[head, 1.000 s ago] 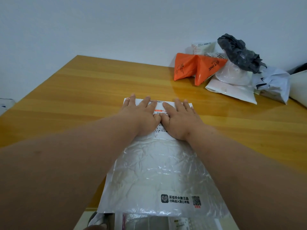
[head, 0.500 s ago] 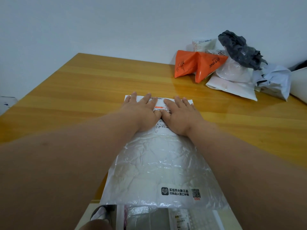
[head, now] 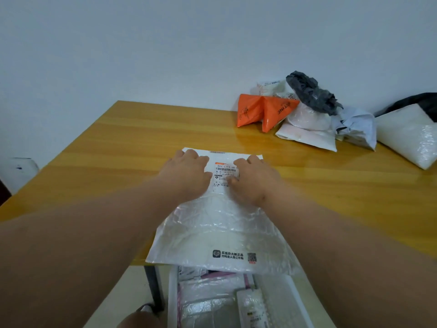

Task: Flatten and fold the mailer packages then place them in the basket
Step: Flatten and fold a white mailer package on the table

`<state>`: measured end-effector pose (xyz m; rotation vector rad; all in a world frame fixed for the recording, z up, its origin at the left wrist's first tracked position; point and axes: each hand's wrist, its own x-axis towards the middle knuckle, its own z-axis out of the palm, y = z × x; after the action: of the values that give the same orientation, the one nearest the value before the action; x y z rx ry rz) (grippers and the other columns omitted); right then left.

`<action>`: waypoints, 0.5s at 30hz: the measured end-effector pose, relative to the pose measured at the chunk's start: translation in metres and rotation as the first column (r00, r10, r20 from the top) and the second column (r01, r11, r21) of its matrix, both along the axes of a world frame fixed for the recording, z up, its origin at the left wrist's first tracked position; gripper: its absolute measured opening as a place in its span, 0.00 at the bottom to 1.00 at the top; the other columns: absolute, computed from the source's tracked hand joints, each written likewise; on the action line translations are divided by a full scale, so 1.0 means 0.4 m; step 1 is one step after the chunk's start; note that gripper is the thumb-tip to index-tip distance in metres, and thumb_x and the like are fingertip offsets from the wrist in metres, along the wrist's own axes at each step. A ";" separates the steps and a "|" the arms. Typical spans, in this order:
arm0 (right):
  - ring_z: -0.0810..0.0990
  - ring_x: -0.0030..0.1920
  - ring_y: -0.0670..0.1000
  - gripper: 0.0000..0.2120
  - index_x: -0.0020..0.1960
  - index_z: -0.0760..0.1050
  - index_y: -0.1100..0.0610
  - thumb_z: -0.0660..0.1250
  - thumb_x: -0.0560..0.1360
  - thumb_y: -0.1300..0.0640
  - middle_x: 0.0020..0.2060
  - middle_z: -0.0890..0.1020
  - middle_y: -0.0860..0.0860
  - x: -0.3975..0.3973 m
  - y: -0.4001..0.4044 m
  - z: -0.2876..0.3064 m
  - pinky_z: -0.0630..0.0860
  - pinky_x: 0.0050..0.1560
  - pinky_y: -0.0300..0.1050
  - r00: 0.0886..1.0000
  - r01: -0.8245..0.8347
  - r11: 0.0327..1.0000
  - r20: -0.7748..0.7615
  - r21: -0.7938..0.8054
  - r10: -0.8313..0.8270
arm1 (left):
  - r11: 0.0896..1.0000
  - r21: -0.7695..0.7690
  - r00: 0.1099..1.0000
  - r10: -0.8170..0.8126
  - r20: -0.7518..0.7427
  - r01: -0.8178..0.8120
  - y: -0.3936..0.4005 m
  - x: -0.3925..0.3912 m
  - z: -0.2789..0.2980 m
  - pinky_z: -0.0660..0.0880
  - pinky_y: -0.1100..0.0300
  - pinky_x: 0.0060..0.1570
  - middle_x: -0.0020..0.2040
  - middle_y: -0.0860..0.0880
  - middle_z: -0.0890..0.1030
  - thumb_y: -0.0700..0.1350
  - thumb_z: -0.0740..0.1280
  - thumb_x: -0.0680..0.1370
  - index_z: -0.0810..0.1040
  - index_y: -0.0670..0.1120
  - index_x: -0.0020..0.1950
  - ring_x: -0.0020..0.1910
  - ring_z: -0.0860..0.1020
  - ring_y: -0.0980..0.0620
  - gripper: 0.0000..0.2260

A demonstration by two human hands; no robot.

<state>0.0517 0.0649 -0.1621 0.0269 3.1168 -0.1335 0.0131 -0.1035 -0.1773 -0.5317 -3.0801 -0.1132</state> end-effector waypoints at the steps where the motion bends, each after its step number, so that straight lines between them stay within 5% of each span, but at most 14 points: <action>1: 0.66 0.67 0.58 0.24 0.72 0.64 0.52 0.54 0.80 0.43 0.67 0.68 0.54 0.017 -0.004 -0.002 0.67 0.64 0.55 1.000 0.004 1.000 0.010 -0.018 -0.003 | 1.000 -0.006 1.000 -0.013 0.026 0.013 -0.004 0.012 -0.003 0.61 0.46 0.71 0.75 0.45 0.63 0.56 0.52 0.82 0.61 0.49 0.76 0.72 0.60 0.43 0.23; 5: 0.63 0.71 0.58 0.27 0.74 0.61 0.54 0.54 0.80 0.42 0.72 0.65 0.55 0.067 -0.014 -0.019 0.65 0.69 0.55 0.997 0.000 0.997 0.074 -0.074 0.006 | 0.996 -0.063 0.988 -0.061 0.142 0.071 0.000 0.077 -0.014 0.47 0.50 0.77 0.80 0.42 0.48 0.55 0.48 0.84 0.47 0.47 0.81 0.79 0.48 0.43 0.27; 7: 0.55 0.77 0.57 0.32 0.78 0.54 0.55 0.52 0.80 0.38 0.78 0.56 0.55 0.084 -0.014 -0.033 0.57 0.75 0.56 0.991 -0.018 0.997 0.134 -0.072 0.028 | 0.992 -0.079 0.981 -0.087 0.172 0.102 0.007 0.111 -0.022 0.43 0.51 0.77 0.80 0.42 0.44 0.55 0.45 0.85 0.43 0.45 0.80 0.79 0.43 0.44 0.27; 10: 0.41 0.79 0.54 0.36 0.80 0.42 0.53 0.45 0.80 0.34 0.80 0.42 0.52 0.113 -0.006 -0.059 0.43 0.78 0.56 0.981 -0.026 0.999 0.190 -0.036 0.032 | 0.997 -0.037 0.979 -0.055 0.196 0.063 0.012 0.147 -0.041 0.42 0.49 0.77 0.80 0.45 0.41 0.57 0.43 0.84 0.42 0.48 0.81 0.79 0.40 0.45 0.27; 15: 0.38 0.79 0.52 0.35 0.80 0.39 0.50 0.41 0.80 0.34 0.79 0.39 0.51 0.135 -0.003 -0.081 0.39 0.78 0.54 0.990 -0.024 0.999 0.140 -0.026 0.027 | 0.998 -0.027 0.987 -0.044 0.155 0.049 0.012 0.163 -0.056 0.40 0.50 0.77 0.80 0.48 0.39 0.58 0.42 0.83 0.40 0.51 0.80 0.79 0.39 0.47 0.27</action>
<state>0.1057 0.0638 -0.1946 -0.0035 2.9731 -0.1618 0.0783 -0.0987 -0.1996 -0.6250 -3.2249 -0.1128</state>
